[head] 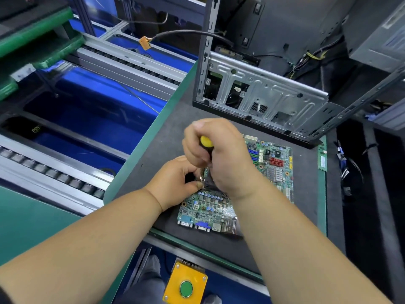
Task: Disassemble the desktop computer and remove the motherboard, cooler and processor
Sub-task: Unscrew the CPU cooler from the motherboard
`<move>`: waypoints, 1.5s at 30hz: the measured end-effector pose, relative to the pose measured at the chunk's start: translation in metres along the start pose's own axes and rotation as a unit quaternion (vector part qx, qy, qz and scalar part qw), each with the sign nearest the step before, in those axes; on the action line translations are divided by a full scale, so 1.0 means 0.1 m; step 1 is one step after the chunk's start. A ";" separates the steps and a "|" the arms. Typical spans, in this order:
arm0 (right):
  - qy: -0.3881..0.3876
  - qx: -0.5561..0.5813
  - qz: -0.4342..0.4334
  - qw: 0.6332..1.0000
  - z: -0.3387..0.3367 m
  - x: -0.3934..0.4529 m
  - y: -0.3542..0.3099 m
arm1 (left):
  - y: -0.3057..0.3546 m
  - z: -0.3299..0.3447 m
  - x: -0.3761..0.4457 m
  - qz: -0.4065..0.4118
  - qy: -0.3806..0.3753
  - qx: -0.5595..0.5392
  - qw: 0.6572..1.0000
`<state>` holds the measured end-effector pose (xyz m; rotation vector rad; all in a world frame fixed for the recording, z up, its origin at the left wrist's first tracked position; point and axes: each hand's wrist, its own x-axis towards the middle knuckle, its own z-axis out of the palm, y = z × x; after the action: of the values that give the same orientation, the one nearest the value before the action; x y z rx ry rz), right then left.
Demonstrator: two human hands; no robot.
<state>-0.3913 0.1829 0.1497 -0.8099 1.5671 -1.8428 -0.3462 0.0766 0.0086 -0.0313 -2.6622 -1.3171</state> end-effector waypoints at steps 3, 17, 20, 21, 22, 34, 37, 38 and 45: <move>-0.061 0.005 0.045 0.997 -0.08 0.07 -0.06 | -0.01 -0.01 0.02 -0.001 -0.006 0.002 1.000; 0.207 -0.069 -0.114 0.969 0.18 -0.19 0.22 | 0.02 -0.02 0.04 0.002 -0.007 -0.002 1.000; 0.061 -0.041 -0.019 0.997 0.13 -0.01 0.07 | 0.00 -0.01 0.03 0.029 0.001 0.043 0.999; 0.013 -0.032 0.016 0.999 0.10 0.06 0.03 | 0.01 -0.01 0.02 0.024 0.001 0.040 0.999; -0.024 -0.031 0.034 0.999 0.09 0.10 0.01 | 0.01 -0.01 0.02 0.016 0.004 0.037 0.999; 0.216 0.016 -0.051 0.975 0.04 -0.23 0.20 | -0.04 -0.01 0.04 0.017 -0.016 -0.007 1.000; 0.230 -0.019 -0.138 0.963 0.16 -0.27 0.26 | -0.04 0.00 0.02 0.011 -0.007 -0.001 1.000; 0.202 -0.027 -0.138 0.969 0.14 -0.24 0.25 | -0.03 -0.01 0.01 0.009 0.002 0.003 1.000; 0.001 -0.011 0.004 1.000 0.00 0.01 0.04 | -0.07 -0.04 0.00 -0.014 0.000 -0.002 1.000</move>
<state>-0.3917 0.1810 0.1455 -0.8100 1.5917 -1.8250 -0.3465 0.0693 0.0053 0.0055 -2.6693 -1.3293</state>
